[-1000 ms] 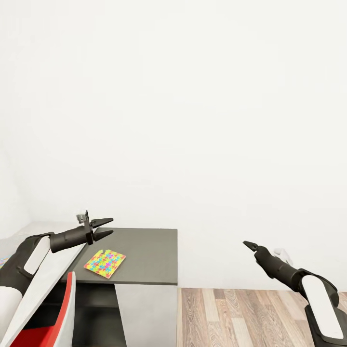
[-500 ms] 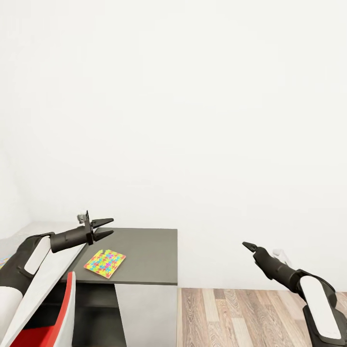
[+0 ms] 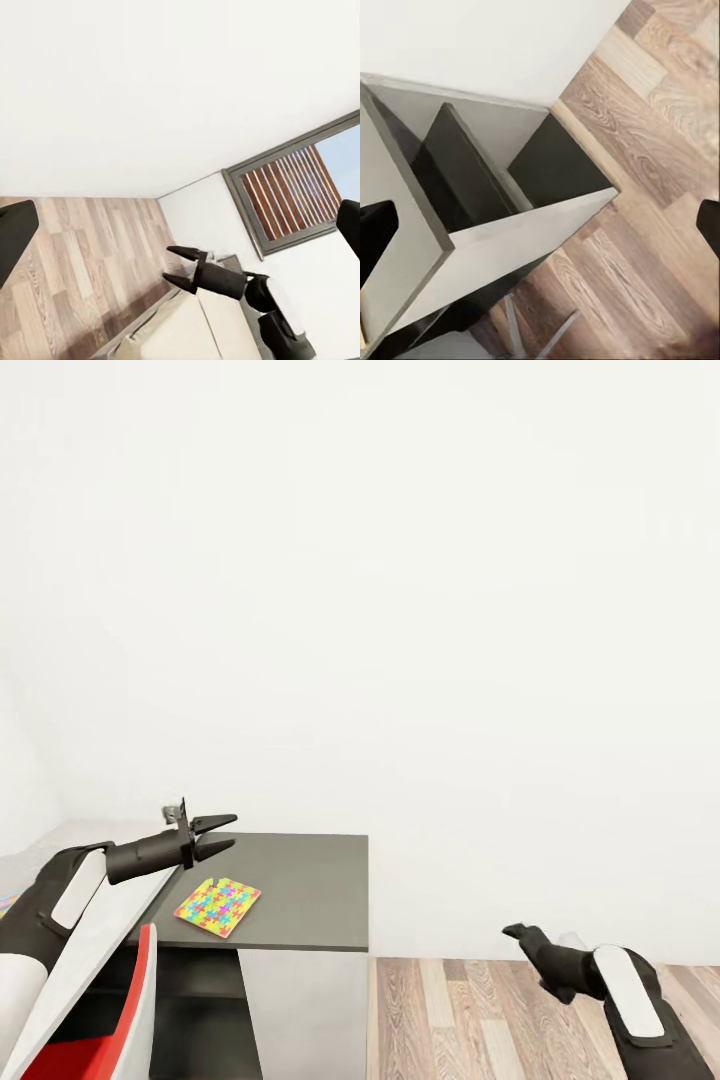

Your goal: Put all the toys in the child's room - the three board games (two on the bed and one on the table), the two jigsaw puzzles on the table, and the tennis ball on the table - inside the toy box on the table in the child's room.

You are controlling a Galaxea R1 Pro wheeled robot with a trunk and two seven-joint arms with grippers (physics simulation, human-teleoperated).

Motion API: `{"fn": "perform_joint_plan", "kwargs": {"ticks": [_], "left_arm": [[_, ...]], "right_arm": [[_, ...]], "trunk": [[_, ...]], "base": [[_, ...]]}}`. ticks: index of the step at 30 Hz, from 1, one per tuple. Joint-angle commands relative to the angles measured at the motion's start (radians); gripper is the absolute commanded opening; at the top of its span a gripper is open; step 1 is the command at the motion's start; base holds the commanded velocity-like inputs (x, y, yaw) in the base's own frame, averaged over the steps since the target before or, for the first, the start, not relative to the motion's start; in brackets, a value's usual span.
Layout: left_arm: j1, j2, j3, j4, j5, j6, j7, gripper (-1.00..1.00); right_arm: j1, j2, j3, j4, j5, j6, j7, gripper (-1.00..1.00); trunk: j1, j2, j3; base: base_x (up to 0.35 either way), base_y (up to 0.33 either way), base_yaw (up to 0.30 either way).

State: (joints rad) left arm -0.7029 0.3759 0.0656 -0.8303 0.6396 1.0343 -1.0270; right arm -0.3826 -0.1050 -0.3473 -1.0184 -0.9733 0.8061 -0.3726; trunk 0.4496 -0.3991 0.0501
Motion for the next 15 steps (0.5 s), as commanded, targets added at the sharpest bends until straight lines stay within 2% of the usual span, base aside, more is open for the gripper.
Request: {"fn": "perform_joint_plan", "kwargs": {"ticks": [1,3,4,7,8,12,15], "left_arm": [[-0.001,0.0,0.001,0.0,-0.002,0.004,-0.002,1.0],[-0.001,0.001,0.001,0.0,-0.002,0.003,-0.002,1.0],[-0.001,0.001,0.001,-0.003,-0.002,0.003,-0.001,1.0],[-0.001,0.0,0.0,-0.007,-0.002,0.003,-0.001,1.0],[-0.001,-0.002,-0.002,-0.009,-0.002,0.002,0.0,1.0],[-0.006,-0.007,-0.004,-0.013,-0.005,0.003,0.006,1.0],[-0.012,-0.013,-0.007,-0.015,-0.036,0.007,0.057,1.0]], "right_arm": [[-0.001,0.0,0.0,0.018,0.002,-0.002,-0.018,1.0],[-0.003,0.001,0.002,0.063,0.063,-0.03,-0.033,1.0],[-0.003,0.002,0.002,0.091,0.113,-0.06,-0.038,1.0],[-0.005,0.003,0.003,0.132,0.183,-0.107,-0.042,1.0],[-0.007,0.006,0.002,0.155,0.221,-0.13,-0.043,1.0],[-0.015,0.013,0.004,0.186,0.276,-0.158,-0.044,1.0],[-0.018,0.017,0.043,0.197,0.297,-0.169,-0.044,1.0]], "trunk": [[0.0,-0.001,0.0],[0.0,-0.001,0.0],[0.0,-0.001,0.0],[0.0,-0.001,0.0],[0.0,-0.001,0.0],[0.0,-0.001,0.0],[0.0,-0.001,0.0]], "base": [[0.0,0.0,0.0],[0.0,0.0,0.0],[0.0,0.0,0.0],[0.0,0.0,0.0],[0.0,0.0,0.0],[0.0,0.0,0.0],[0.0,0.0,0.0]]}}
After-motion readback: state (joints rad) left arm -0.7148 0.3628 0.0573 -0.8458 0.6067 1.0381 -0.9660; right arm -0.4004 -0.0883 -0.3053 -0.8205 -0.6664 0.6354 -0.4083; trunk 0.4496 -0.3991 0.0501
